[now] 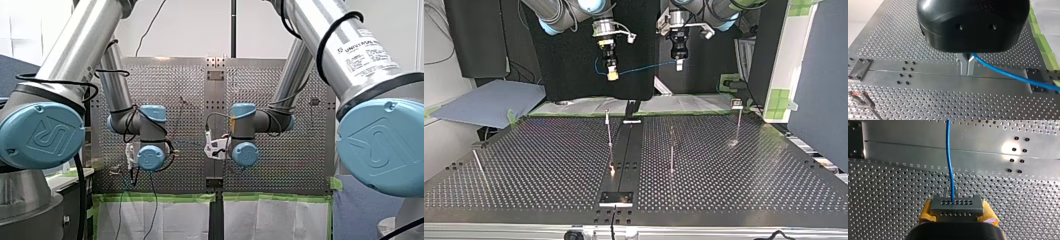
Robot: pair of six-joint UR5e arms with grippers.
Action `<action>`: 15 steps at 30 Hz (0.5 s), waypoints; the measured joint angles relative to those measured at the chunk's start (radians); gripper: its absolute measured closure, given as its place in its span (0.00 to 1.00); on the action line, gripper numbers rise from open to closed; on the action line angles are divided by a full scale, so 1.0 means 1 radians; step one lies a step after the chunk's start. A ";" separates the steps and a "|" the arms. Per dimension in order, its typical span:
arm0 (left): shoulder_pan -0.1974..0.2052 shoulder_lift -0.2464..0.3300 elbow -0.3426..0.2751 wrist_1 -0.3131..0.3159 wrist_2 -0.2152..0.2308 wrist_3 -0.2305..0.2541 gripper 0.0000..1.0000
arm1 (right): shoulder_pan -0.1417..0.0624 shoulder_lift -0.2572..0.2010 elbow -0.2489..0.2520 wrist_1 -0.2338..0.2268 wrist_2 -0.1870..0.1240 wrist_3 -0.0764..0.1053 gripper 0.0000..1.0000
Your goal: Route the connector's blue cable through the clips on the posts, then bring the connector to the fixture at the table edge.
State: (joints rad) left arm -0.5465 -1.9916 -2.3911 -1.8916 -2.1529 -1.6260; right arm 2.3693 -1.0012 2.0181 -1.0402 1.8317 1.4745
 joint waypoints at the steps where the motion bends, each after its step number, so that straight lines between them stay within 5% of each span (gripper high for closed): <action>1: 0.000 0.000 0.000 0.000 0.000 0.000 1.00 | 0.000 0.000 0.000 0.000 0.000 0.000 1.00; 15: -0.005 -0.012 -0.012 -0.015 0.011 0.007 1.00 | 0.000 0.000 0.000 0.000 0.000 0.000 1.00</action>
State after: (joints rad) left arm -0.5517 -2.0039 -2.4027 -1.9064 -2.1417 -1.6188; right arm 2.3692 -1.0012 2.0182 -1.0403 1.8318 1.4744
